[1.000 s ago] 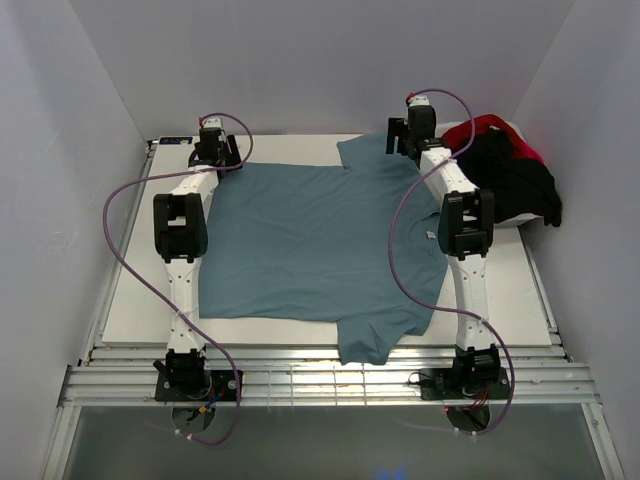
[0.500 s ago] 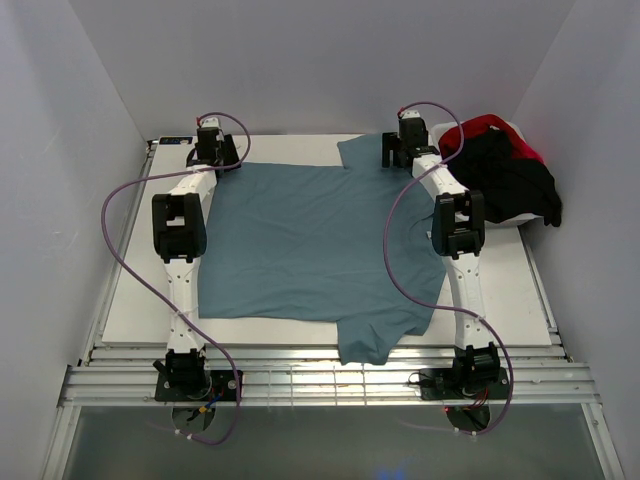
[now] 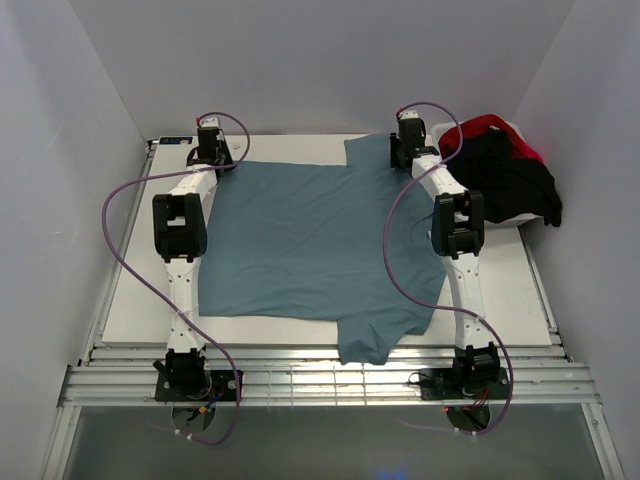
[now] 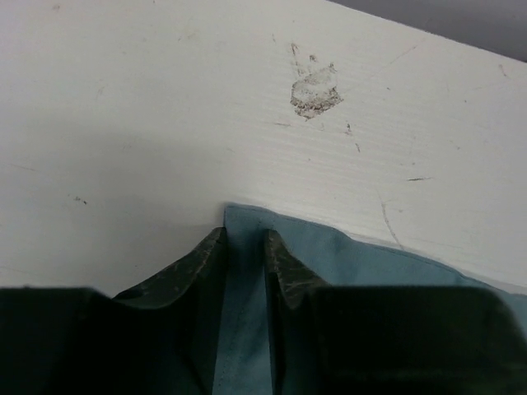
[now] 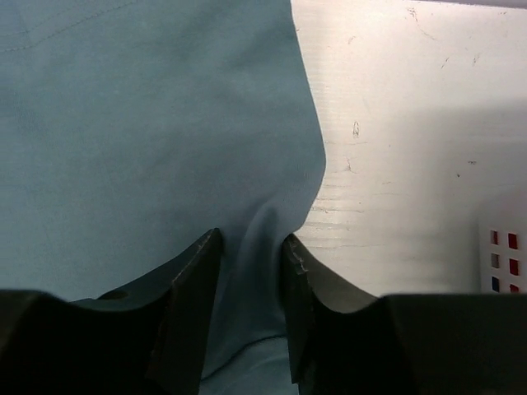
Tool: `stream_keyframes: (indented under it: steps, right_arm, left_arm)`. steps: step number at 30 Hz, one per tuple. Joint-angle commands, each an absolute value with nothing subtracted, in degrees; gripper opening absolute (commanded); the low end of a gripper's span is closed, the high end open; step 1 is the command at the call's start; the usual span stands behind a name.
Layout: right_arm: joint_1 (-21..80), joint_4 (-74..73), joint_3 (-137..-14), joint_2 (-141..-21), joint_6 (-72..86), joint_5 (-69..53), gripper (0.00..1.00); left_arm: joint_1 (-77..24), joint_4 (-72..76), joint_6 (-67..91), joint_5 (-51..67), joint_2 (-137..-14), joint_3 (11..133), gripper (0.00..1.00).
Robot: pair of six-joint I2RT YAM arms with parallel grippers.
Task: Fold and stack the t-shirts
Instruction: Grap the side of the flattened tshirt furthest away from the robot with both arms
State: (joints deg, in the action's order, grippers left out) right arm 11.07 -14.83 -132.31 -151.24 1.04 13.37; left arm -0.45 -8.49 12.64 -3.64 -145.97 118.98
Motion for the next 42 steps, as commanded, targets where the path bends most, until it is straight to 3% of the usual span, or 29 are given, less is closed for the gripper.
stream_keyframes:
  steps: [1,4,11,22,42]
  right_arm:
    - [10.9,-12.2,-131.8,-150.8,0.3,14.2,0.4]
    - [11.0,-11.0,-130.4,-149.8,0.3,14.5,0.27]
    - [11.4,-8.6,-124.5,-143.6,0.3,13.5,0.18]
    - [13.4,-6.2,-109.1,-126.6,-2.3,12.0,0.13]
    - [18.9,-19.2,-91.1,-113.6,-1.8,15.8,0.09]
  left_arm:
    - [-1.1,-10.0,13.8,-2.0,-146.3,119.9,0.32]
    - [-1.1,-9.6,14.1,-2.5,-146.2,119.8,0.28]
    - [-1.0,-6.2,14.3,-5.4,-142.5,115.1,0.24]
    - [-0.8,5.6,15.0,-8.6,-126.2,96.8,0.24]
    - [-0.8,9.5,18.1,-8.3,-112.2,78.5,0.23]
